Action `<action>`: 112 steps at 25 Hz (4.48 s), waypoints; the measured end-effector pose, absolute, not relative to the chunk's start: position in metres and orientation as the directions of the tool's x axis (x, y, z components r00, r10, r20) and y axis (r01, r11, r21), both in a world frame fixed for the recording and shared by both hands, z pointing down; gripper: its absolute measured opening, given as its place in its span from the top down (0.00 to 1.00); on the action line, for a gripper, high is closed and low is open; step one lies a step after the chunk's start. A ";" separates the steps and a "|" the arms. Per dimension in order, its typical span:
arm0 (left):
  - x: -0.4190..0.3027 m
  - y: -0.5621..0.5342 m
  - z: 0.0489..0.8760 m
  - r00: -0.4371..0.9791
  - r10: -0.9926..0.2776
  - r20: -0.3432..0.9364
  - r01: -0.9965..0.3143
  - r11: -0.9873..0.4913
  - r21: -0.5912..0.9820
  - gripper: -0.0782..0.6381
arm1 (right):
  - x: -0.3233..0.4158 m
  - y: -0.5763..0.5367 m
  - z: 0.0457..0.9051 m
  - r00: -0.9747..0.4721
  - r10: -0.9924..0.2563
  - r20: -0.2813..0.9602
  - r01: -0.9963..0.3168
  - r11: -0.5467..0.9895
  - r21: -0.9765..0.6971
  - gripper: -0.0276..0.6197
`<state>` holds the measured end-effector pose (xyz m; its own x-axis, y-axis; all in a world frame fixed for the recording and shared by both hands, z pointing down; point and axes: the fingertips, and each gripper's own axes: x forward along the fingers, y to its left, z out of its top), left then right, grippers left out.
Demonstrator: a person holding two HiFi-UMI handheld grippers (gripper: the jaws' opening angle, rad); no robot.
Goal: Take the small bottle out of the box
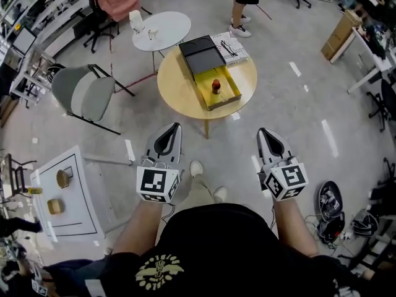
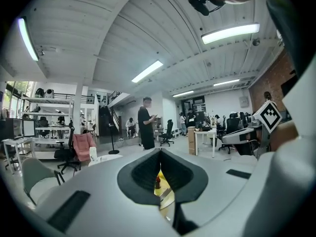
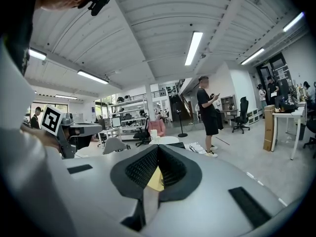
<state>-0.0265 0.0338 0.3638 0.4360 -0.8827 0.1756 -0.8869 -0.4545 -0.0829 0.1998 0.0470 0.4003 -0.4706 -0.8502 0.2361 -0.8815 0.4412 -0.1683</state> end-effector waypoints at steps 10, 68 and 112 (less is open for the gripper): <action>-0.060 -0.025 0.364 0.432 -0.885 0.171 -0.891 -0.448 -0.069 0.87 | 0.169 -0.009 0.398 -0.471 -0.848 0.243 -0.882 0.444 -0.160 0.93; -0.062 -0.273 0.351 0.497 -0.863 0.096 -0.861 -0.504 -0.074 0.87 | 0.082 -0.241 0.392 -0.618 -0.750 0.235 -0.778 0.627 -0.044 0.93; -0.045 -0.339 0.514 0.468 -0.838 0.282 -0.879 -0.473 0.054 0.87 | 0.071 -0.285 0.601 -0.661 -0.541 0.520 -0.668 0.740 -0.081 0.70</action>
